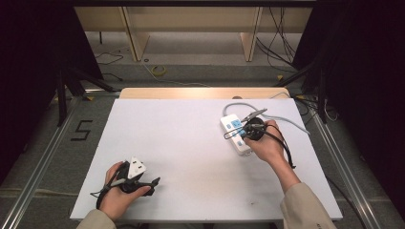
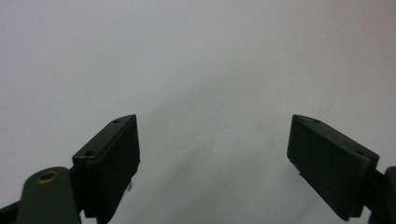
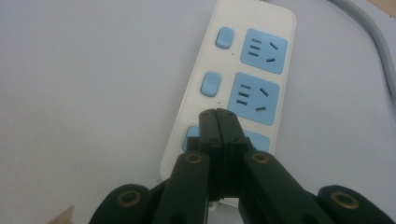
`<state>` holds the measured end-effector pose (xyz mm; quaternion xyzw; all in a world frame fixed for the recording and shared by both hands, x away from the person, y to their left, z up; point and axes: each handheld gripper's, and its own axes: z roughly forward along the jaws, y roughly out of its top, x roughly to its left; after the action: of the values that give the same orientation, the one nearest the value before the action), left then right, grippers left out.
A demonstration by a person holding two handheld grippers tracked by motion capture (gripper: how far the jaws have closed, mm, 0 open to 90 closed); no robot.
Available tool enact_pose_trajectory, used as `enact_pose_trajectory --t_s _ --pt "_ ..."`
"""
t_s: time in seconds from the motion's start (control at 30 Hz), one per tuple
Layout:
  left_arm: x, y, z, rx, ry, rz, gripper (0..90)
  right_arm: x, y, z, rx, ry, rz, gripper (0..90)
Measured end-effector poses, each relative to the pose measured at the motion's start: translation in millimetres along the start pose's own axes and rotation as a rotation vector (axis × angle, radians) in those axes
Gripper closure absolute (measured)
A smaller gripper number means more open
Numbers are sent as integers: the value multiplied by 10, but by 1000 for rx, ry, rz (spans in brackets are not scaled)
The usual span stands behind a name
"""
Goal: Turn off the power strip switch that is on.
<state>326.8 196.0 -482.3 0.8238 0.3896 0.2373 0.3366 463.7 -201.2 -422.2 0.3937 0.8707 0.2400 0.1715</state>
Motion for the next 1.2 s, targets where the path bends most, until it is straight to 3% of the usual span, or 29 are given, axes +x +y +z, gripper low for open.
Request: enact_pose_trajectory --t_s 1.2 --pt "-3 5 -1 -1 -4 3 171 35 90 107 37 10 -2 900"
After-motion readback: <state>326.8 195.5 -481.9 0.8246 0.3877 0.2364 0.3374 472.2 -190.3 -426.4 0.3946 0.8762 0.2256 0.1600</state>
